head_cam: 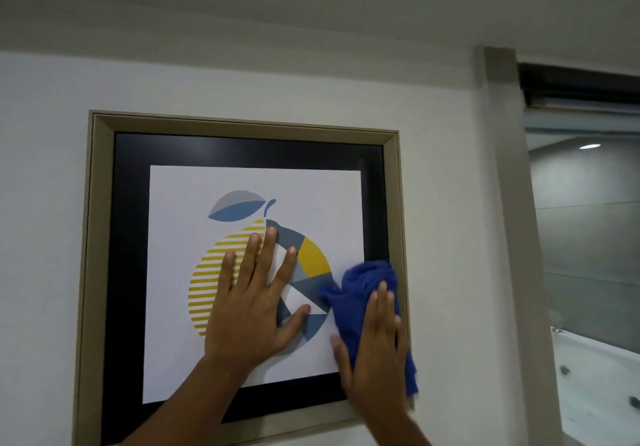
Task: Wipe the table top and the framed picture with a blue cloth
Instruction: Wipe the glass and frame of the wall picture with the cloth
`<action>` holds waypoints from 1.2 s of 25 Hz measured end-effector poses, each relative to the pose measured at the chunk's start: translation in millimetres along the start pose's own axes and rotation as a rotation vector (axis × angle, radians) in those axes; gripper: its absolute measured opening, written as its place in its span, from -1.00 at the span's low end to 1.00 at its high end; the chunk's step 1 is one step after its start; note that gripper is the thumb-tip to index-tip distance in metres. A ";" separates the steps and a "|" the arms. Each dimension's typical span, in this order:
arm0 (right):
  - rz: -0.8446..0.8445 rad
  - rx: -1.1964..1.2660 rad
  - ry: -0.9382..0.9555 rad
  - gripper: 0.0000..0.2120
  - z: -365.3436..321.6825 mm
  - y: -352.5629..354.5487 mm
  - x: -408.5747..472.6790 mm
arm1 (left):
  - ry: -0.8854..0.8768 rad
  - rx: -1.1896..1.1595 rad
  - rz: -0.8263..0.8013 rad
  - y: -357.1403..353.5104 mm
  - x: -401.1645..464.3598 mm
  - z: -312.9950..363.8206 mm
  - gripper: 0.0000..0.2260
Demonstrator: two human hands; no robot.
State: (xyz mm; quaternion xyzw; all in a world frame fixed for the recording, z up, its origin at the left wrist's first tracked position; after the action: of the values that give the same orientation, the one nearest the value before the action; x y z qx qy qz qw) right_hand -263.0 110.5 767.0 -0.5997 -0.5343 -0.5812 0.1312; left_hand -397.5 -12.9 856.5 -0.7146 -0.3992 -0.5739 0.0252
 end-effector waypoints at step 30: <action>0.109 0.248 0.232 -0.37 -44.1 89.7 134.2 | -0.058 0.012 0.031 -2.8 -3.1 7.0 -0.23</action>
State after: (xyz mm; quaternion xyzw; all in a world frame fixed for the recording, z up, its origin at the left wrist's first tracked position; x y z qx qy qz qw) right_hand -249.4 106.2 933.7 -0.5359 -0.5495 -0.5683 0.2963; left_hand -393.6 -9.1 850.3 -0.7369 -0.3922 -0.5500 0.0266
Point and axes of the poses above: each hand's wrist, its own x-axis towards the middle knuckle, its own y-axis out of the back of the hand, z = x × y, the point moved 9 cm from there along x, towards the middle knuckle, and after that the axes turned 12 degrees about -z, right-handed, at the moved point
